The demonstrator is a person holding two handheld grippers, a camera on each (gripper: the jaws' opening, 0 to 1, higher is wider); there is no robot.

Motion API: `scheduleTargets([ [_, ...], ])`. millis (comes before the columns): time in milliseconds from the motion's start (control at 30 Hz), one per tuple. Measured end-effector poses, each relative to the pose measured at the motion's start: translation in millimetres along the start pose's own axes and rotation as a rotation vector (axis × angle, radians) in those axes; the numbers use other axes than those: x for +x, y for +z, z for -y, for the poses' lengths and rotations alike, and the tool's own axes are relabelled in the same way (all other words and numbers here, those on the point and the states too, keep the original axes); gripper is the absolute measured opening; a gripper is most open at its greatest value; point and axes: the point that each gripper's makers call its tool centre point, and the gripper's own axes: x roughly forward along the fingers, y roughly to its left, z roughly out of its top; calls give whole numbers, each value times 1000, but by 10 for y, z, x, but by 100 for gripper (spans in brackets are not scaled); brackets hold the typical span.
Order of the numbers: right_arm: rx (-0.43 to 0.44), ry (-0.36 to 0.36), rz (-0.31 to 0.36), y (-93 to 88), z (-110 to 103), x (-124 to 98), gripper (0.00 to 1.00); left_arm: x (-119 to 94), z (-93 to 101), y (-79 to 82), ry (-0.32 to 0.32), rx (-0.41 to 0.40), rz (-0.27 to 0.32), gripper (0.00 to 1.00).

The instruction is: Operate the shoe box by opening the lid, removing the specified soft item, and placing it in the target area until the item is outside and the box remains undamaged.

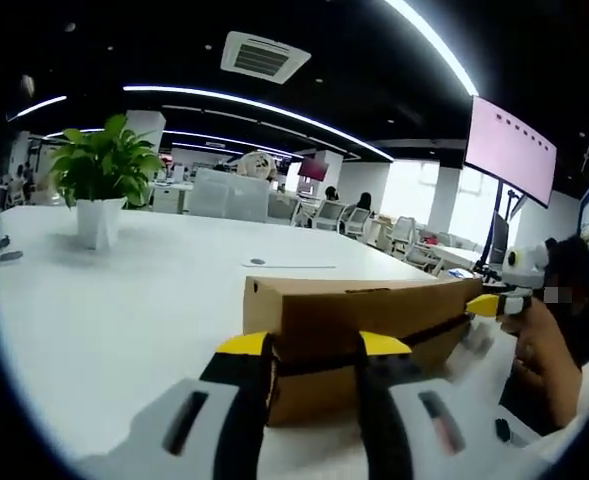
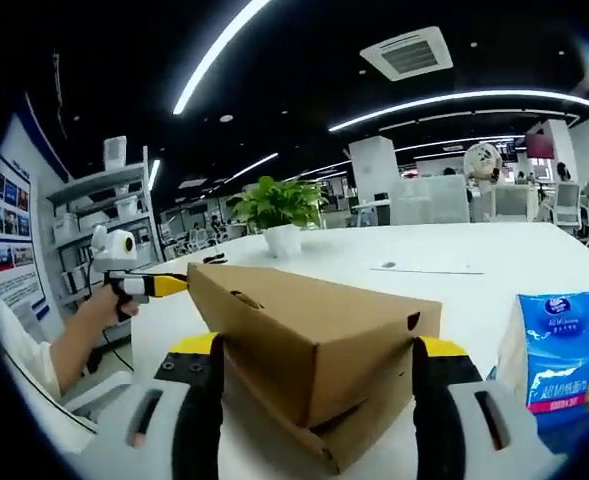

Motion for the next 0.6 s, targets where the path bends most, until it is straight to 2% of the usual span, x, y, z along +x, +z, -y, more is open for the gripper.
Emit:
scheduleTargets([
  [67, -53, -15, -13, -48, 5, 10, 77, 14, -5, -85, 7, 23, -21, 33],
  [133, -56, -21, -10, -90, -6, 34, 78, 24, -1, -151, 10, 37, -22, 33],
  [233, -75, -36, 5, -96, -5, 39, 78, 27, -11, -188, 13, 37, -16, 33],
  [600, -158, -53, -34, -157, 26, 59, 77, 35, -30, -279, 13, 48, -33, 34],
])
